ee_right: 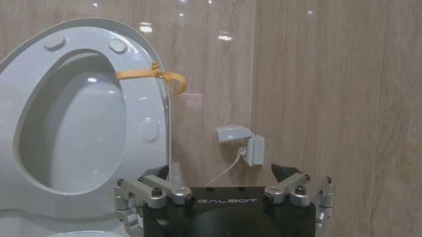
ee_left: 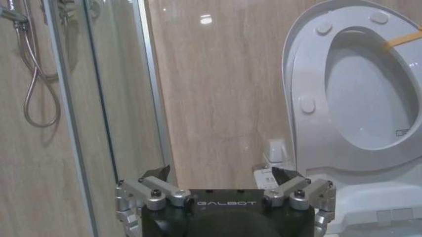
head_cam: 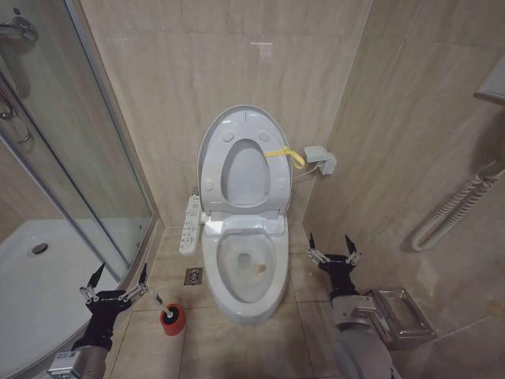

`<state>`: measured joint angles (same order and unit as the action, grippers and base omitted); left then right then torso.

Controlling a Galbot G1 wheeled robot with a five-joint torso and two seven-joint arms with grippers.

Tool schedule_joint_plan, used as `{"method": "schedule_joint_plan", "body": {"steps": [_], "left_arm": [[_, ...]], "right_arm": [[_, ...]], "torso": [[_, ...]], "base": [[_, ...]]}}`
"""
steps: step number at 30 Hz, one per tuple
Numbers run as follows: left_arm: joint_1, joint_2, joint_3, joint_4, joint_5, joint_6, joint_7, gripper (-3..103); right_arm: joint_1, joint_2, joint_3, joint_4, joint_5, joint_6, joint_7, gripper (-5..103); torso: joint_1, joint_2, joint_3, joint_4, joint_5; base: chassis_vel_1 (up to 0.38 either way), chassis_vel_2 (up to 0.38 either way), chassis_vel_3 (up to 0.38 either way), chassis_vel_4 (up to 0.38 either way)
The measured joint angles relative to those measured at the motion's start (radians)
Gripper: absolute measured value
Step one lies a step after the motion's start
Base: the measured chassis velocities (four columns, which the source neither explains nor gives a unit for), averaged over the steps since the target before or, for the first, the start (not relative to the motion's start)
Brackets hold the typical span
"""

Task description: Open the toilet lid, clean the toilet bowl with a toilet brush, close the toilet lid, and flush.

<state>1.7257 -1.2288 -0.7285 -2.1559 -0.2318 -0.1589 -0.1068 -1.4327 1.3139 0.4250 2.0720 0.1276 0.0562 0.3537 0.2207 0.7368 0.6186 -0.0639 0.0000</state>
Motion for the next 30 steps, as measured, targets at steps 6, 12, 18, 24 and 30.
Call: {"method": "schedule_joint_plan", "body": {"steps": [6, 12, 18, 24, 30], "left_arm": [[0.000, 0.000, 0.000, 0.000, 0.000, 0.000, 0.000, 100], [0.000, 0.000, 0.000, 0.000, 0.000, 0.000, 0.000, 100], [0.000, 0.000, 0.000, 0.000, 0.000, 0.000, 0.000, 100], [0.000, 0.000, 0.000, 0.000, 0.000, 0.000, 0.000, 100], [-0.015, -0.003, 0.007, 0.004, 0.000, 0.008, 0.001, 100]], "right_arm": [[0.000, 0.000, 0.000, 0.000, 0.000, 0.000, 0.000, 100], [0.000, 0.000, 0.000, 0.000, 0.000, 0.000, 0.000, 100], [0.000, 0.000, 0.000, 0.000, 0.000, 0.000, 0.000, 100], [0.000, 0.000, 0.000, 0.000, 0.000, 0.000, 0.000, 100], [0.000, 0.000, 0.000, 0.000, 0.000, 0.000, 0.000, 100]], "torso": [[0.000, 0.000, 0.000, 0.0000, -0.0002], [0.000, 0.000, 0.000, 0.0000, -0.0001], [0.000, 0.000, 0.000, 0.0000, -0.0001], [0.000, 0.000, 0.000, 0.0000, -0.0001], [0.000, 0.000, 0.000, 0.0003, 0.0003]], "base": [[0.000, 0.000, 0.000, 0.000], [0.000, 0.000, 0.000, 0.000], [0.000, 0.000, 0.000, 0.000], [0.000, 0.000, 0.000, 0.000], [0.000, 0.000, 0.000, 0.000]]}}
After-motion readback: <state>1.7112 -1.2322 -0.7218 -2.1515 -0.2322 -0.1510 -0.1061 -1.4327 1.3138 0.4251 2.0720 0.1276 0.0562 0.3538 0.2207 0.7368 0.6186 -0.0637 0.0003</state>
